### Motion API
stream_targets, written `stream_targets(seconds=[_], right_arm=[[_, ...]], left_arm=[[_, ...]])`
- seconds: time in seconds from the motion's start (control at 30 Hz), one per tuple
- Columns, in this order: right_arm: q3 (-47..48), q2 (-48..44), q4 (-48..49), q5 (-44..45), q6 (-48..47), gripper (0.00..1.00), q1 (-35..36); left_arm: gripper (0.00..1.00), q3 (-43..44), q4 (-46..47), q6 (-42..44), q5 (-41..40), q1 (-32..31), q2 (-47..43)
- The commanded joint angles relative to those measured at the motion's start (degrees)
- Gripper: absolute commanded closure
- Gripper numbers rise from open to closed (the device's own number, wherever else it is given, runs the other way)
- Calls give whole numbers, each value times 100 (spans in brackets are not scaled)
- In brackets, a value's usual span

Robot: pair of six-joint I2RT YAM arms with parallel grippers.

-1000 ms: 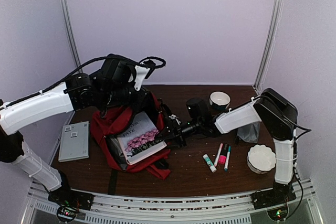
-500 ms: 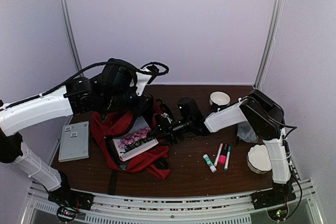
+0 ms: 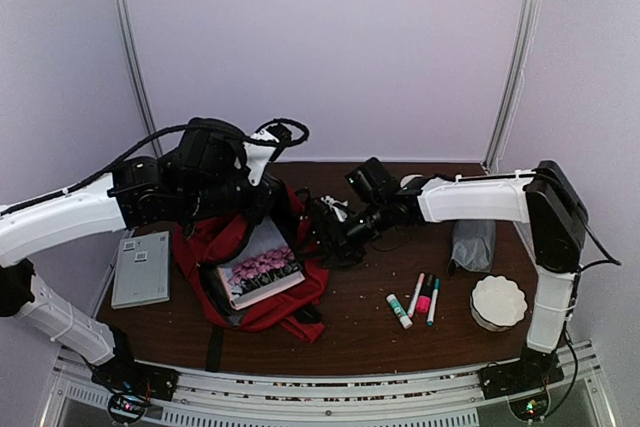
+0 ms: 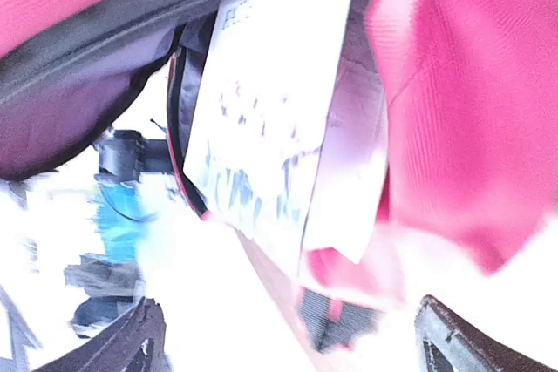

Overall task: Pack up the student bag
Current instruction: Place the book in the largest pocket of the bag, then adjust the book in the largest pocket of the bag.

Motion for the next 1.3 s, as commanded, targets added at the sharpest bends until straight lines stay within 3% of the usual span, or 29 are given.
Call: stream_targets(seconds=[0.0, 0.13, 0.2, 0.37, 0.6, 0.77, 1.27], right_arm=[[-300, -927, -1175, 1140, -2249, 0, 91], [-667, -1615, -1518, 1259, -3700, 0, 277], [-866, -1791, -1584, 1426, -4369, 9, 409], [-1369, -2133, -1033, 1936, -5005, 60, 747], [-1332, -1841, -780, 3854, -6572, 99, 1816], [-828, -1297, -493, 4736, -6822, 100, 2144], [196, 215, 346, 5970, -7283, 100, 2126]], left_arm=[[100, -109, 684, 52, -5, -65, -282], [100, -246, 824, 31, 25, -65, -377], [100, -267, 858, 32, 62, -65, -380], [100, -325, 844, 33, 101, -65, -424], [100, -513, 1000, -27, 132, -66, -605], [100, -533, 941, -116, 170, -65, -657], [100, -523, 869, -227, 346, -65, -677]])
